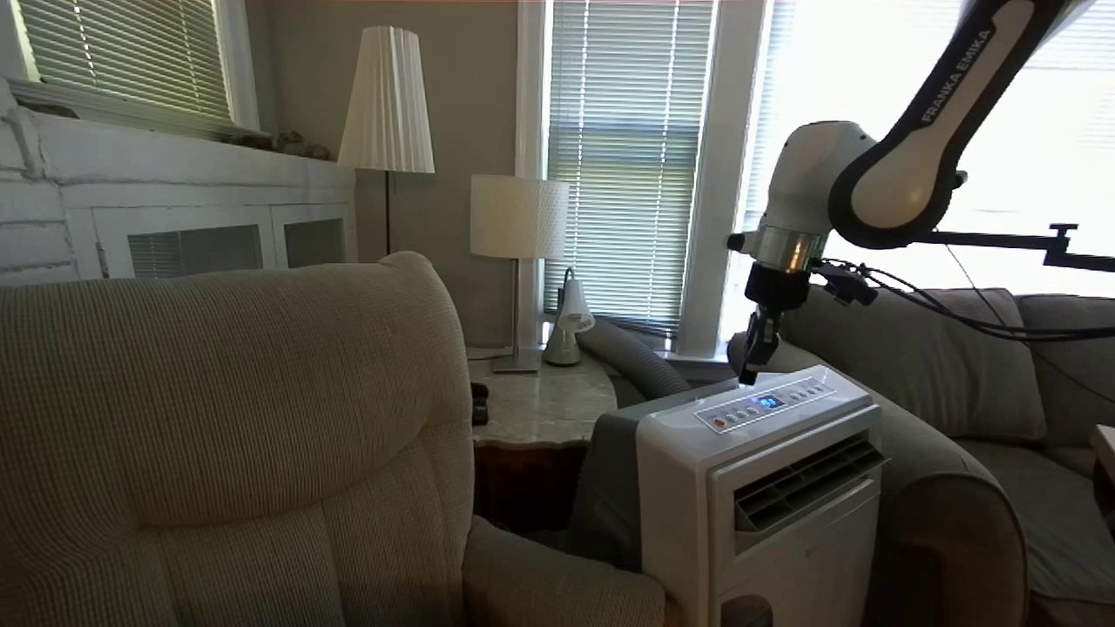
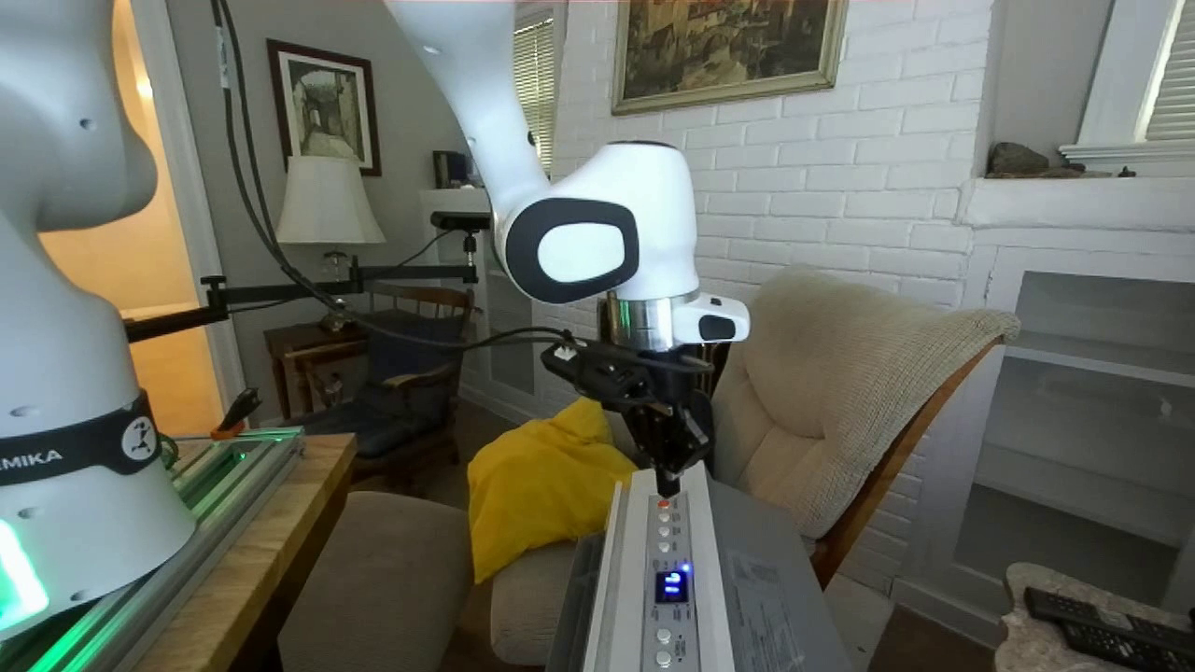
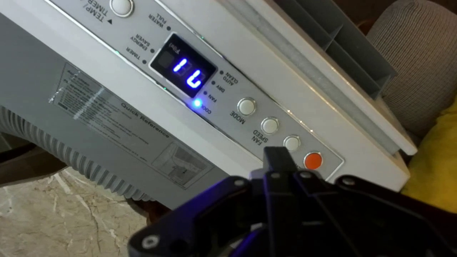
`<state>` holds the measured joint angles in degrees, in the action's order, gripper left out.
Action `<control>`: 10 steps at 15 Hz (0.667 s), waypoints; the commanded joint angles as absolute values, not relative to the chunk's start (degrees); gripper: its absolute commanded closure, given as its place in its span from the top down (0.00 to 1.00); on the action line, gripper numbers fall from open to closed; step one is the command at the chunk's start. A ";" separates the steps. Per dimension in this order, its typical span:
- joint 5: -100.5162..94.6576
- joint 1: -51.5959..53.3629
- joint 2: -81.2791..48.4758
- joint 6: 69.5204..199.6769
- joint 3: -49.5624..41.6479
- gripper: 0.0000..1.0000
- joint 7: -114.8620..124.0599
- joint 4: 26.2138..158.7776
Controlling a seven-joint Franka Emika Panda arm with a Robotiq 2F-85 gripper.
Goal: Press the third button from the left on the air conditioner
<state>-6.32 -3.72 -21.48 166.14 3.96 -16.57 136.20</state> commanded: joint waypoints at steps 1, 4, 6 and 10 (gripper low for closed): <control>-6.32 -4.34 -23.92 166.12 4.99 0.00 -18.00 134.61; -7.02 -3.53 -24.89 166.03 4.47 0.00 -17.26 134.57; -7.39 -3.24 -25.48 166.02 4.21 0.00 -17.10 134.47; -8.96 -1.85 -26.46 166.24 2.47 0.00 -16.01 134.17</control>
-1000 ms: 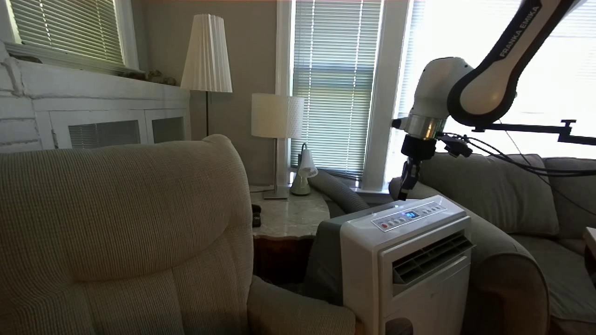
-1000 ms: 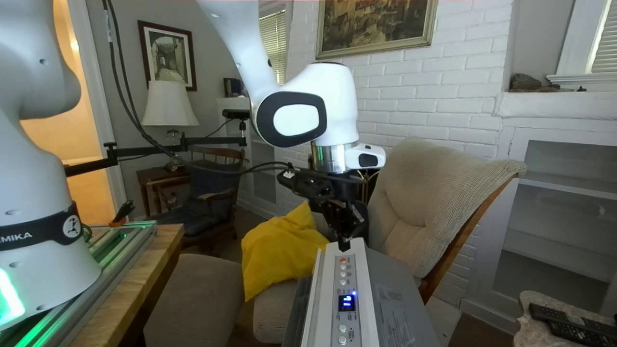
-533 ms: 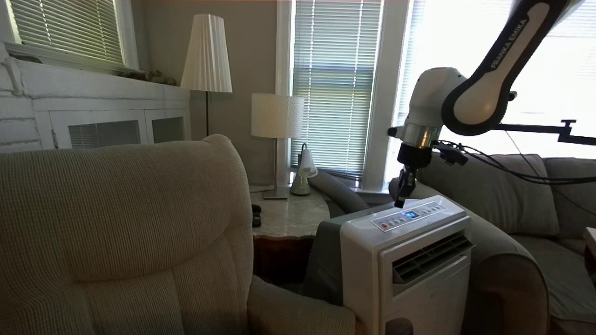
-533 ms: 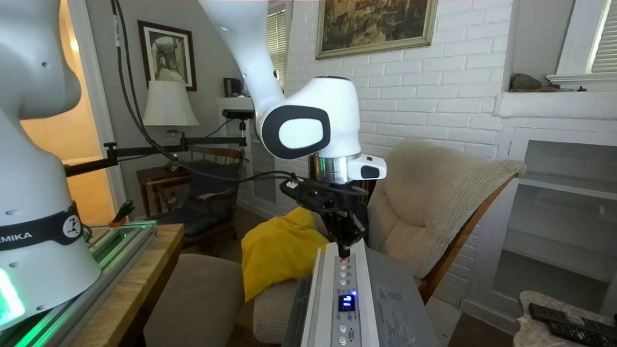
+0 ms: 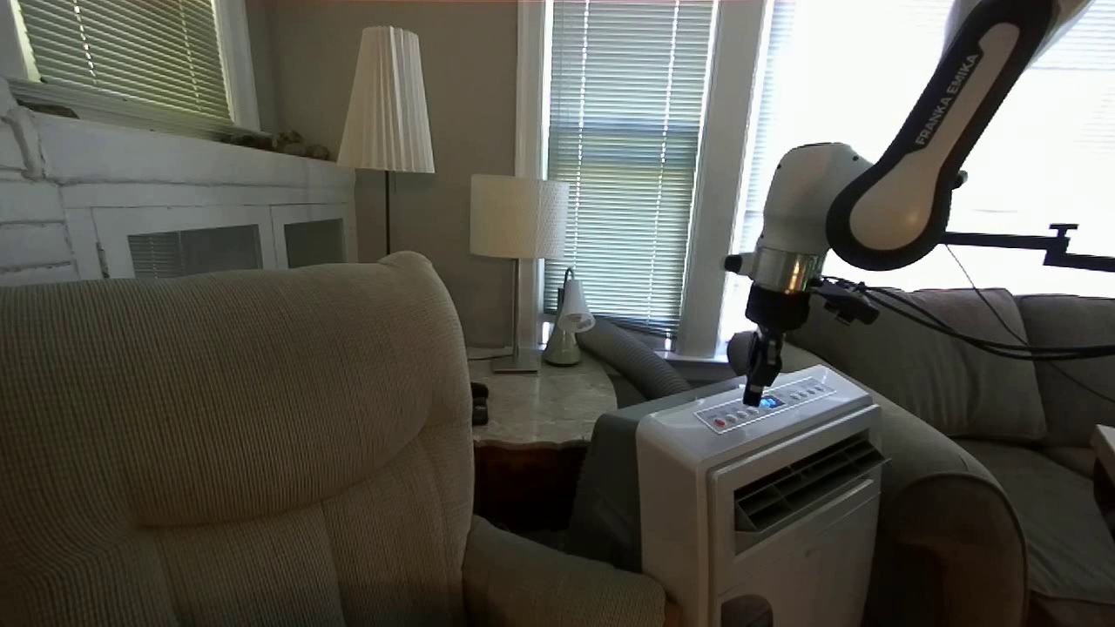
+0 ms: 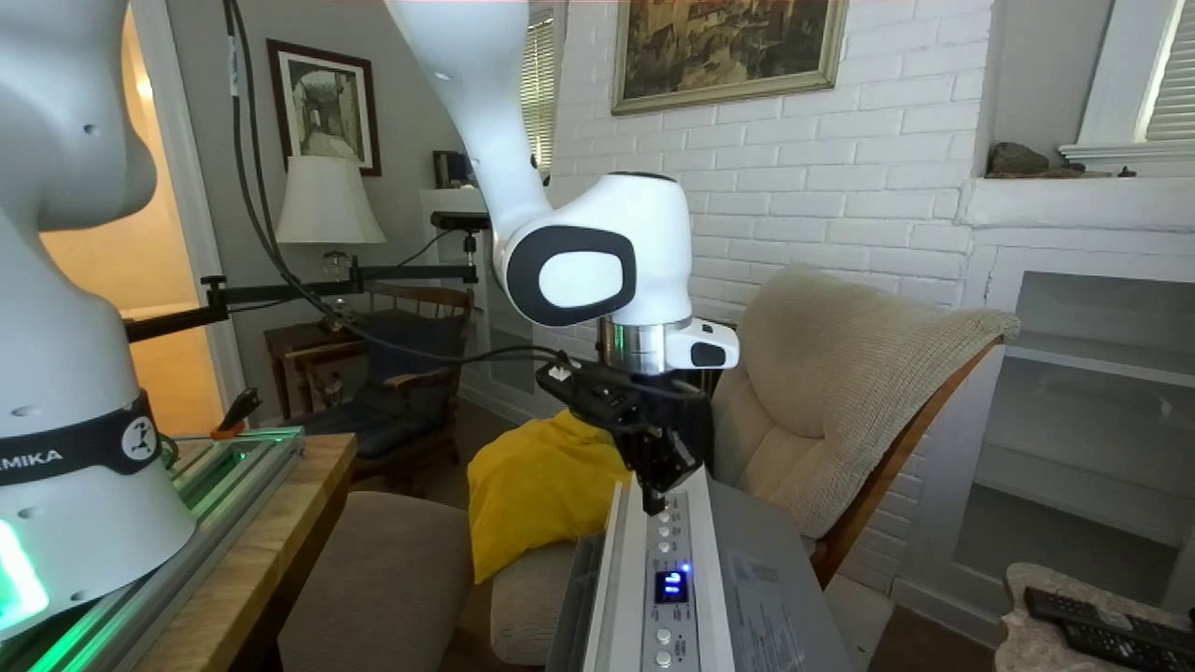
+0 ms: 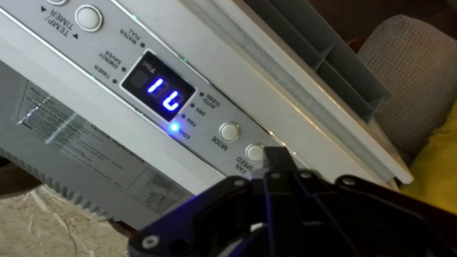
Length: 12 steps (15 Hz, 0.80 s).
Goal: Press the third button from the left on the air conditioner
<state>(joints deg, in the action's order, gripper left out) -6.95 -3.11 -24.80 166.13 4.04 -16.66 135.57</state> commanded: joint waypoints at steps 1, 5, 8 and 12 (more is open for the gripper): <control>-9.52 -1.18 -26.66 166.38 1.68 0.00 -15.57 134.12; -11.72 0.73 -27.12 166.45 -0.65 0.00 -14.86 133.88; -12.42 1.21 -27.63 167.00 -1.10 0.00 -15.10 133.65; -12.87 1.63 -28.19 167.64 -1.32 0.00 -15.13 133.08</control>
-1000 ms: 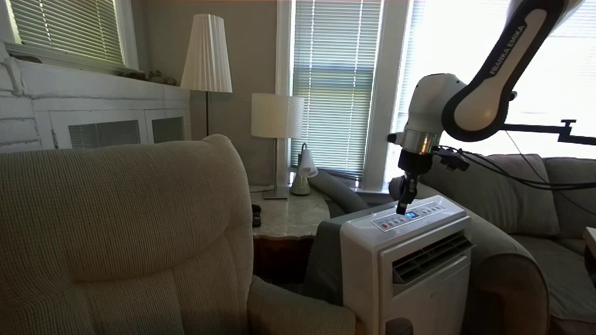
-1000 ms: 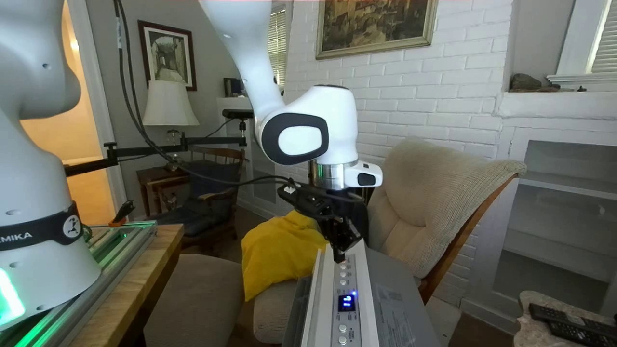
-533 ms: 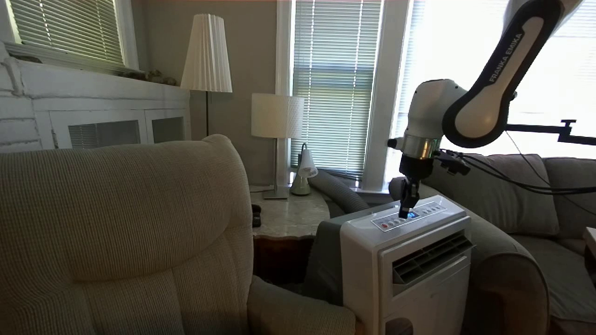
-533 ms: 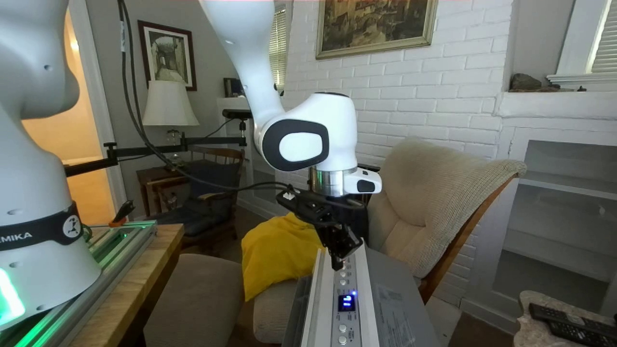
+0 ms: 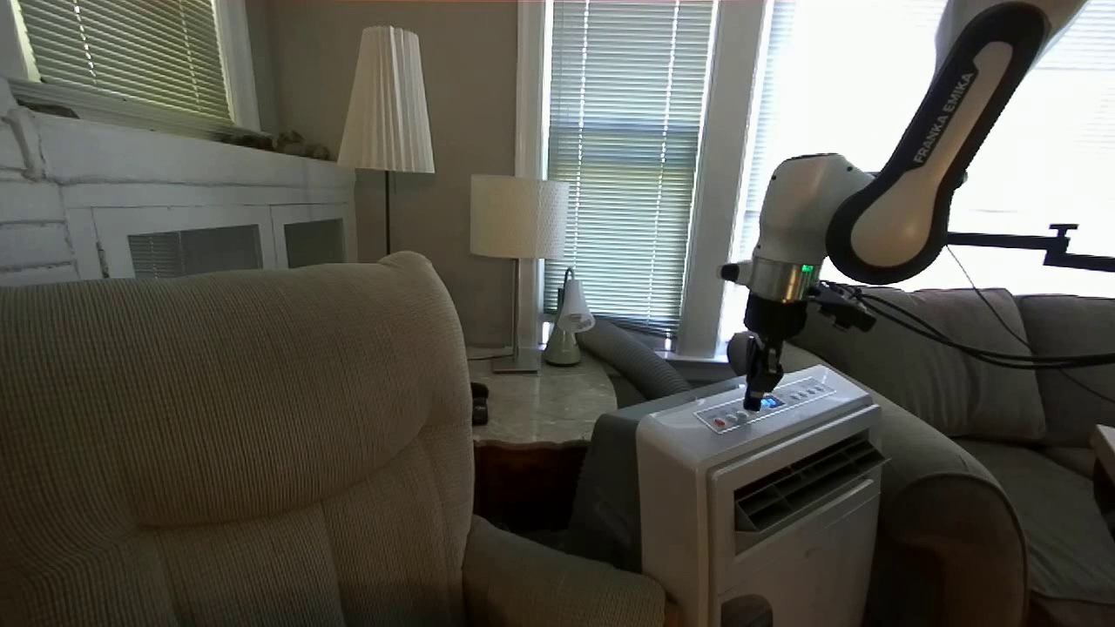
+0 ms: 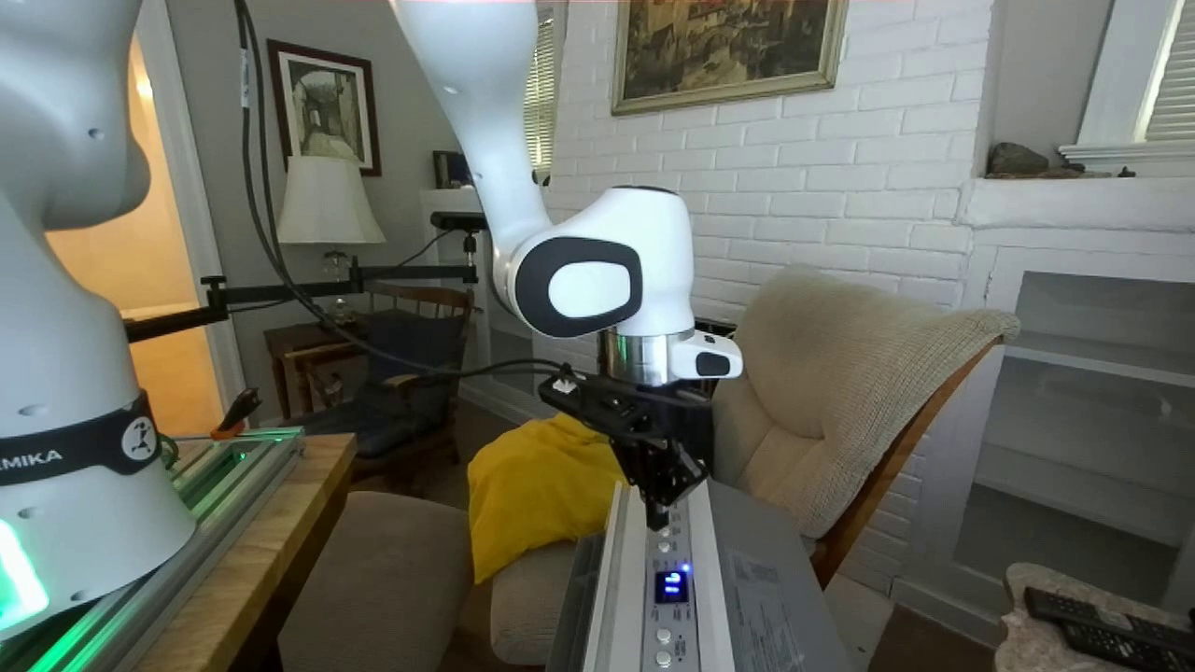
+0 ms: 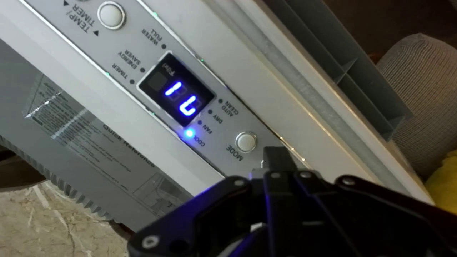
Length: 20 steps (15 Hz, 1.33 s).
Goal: Press the third button from the left on the air conditioner
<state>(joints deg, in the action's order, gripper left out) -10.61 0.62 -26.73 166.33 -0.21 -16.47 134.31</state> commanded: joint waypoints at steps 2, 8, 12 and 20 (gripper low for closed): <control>-13.07 1.96 -28.41 167.63 -1.61 0.00 -15.02 132.81; -13.70 2.02 -29.09 168.14 -1.81 0.00 -15.50 132.64; -14.89 2.89 -29.97 168.96 -2.73 0.00 -15.20 132.00; -14.74 2.71 -31.67 168.51 -2.71 0.00 -15.39 131.19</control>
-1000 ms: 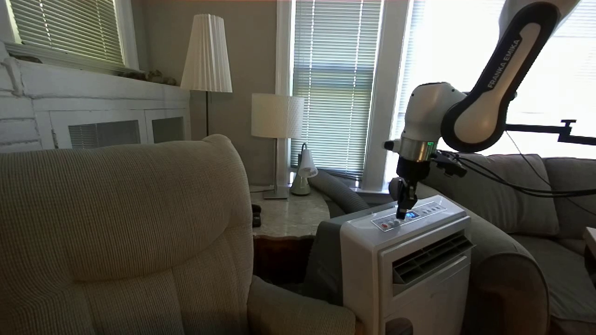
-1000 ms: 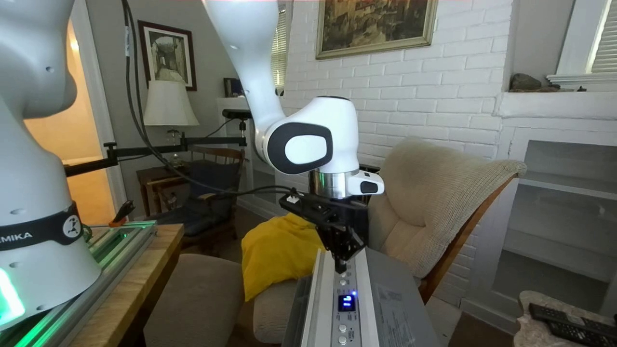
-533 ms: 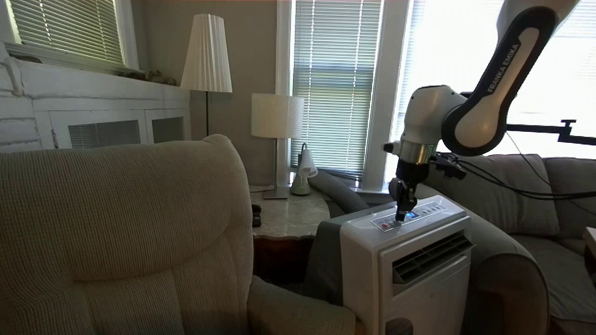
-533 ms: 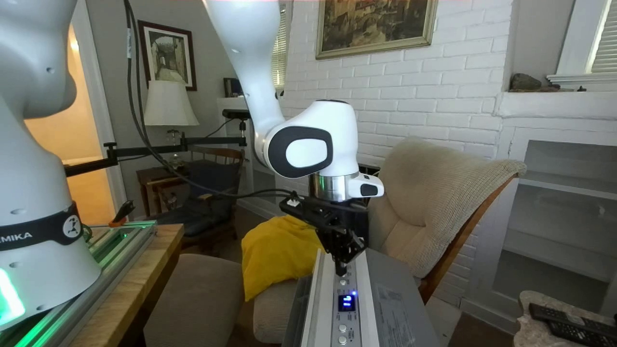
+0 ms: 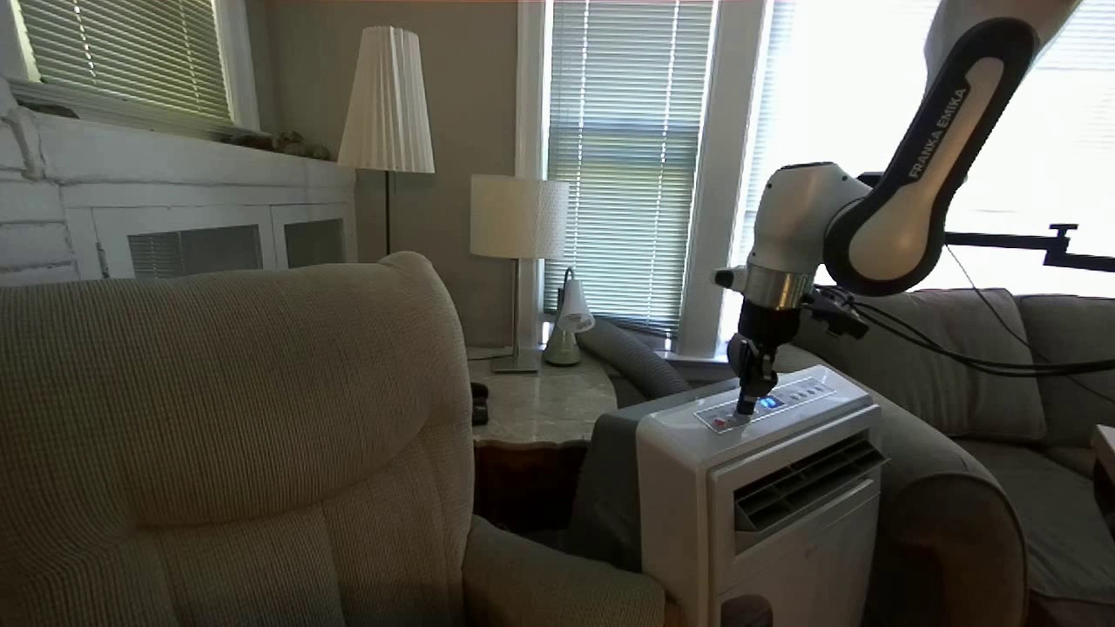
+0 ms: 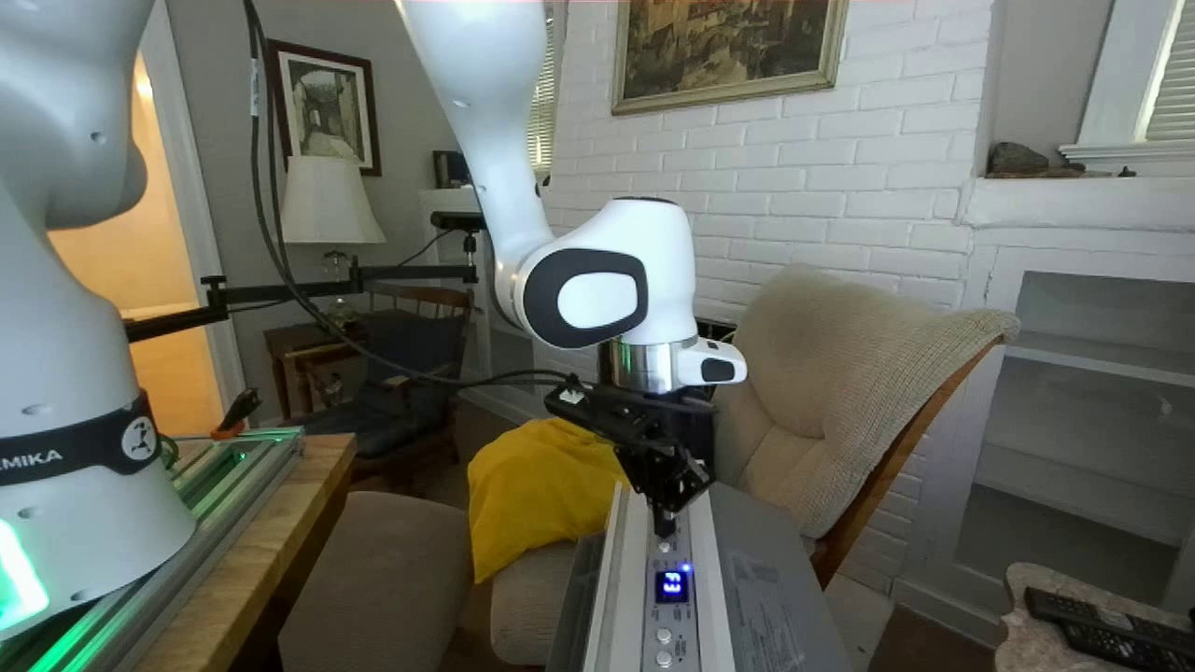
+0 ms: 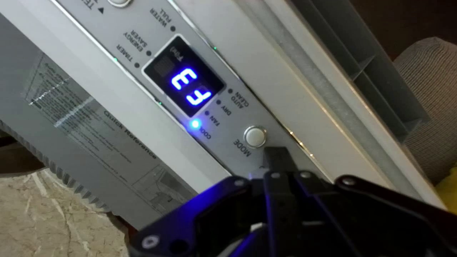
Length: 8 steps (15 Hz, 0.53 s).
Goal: Press the third button from the left on the air conditioner
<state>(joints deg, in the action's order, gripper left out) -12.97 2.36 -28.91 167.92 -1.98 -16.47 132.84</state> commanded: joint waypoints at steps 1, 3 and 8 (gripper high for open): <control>-14.09 2.06 -30.70 168.22 -1.64 0.00 -15.83 131.59; -12.45 0.67 -27.40 166.52 1.02 0.00 -16.72 133.00; -9.16 -0.70 -20.38 159.72 6.04 0.27 -16.28 134.80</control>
